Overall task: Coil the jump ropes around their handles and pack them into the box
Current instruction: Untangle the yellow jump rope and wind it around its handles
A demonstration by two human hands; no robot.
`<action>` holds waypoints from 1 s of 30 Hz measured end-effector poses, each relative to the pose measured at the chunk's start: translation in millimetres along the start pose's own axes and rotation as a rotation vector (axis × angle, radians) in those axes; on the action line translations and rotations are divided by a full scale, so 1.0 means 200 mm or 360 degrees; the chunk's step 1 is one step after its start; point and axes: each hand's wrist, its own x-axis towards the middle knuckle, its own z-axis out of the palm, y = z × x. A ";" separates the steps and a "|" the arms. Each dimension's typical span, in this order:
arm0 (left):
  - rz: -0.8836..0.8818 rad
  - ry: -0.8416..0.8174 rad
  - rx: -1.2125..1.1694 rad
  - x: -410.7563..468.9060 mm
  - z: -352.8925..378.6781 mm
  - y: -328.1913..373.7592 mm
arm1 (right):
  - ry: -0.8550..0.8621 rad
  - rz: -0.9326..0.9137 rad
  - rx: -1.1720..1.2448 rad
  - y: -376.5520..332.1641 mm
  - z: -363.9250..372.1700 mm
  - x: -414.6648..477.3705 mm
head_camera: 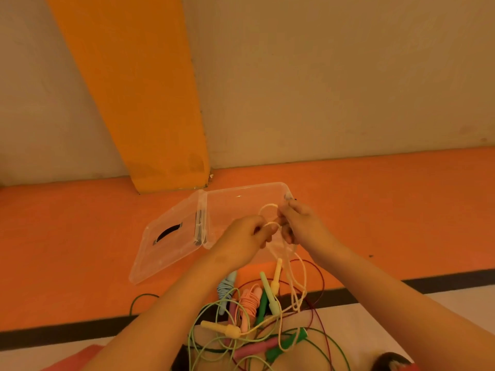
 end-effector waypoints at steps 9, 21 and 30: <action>0.0008 0.0832 -0.0771 0.04 -0.17 0.00 | -0.0132 0.0205 -0.0333 0.12 -0.08 -0.01; 0.0130 0.0144 -0.0139 0.02 -0.01 0.01 | -0.0168 0.0018 0.0114 0.00 -0.05 0.00; 0.0063 0.0790 -0.0668 0.01 -0.11 0.05 | -0.0100 0.0290 -0.0243 0.13 -0.14 0.04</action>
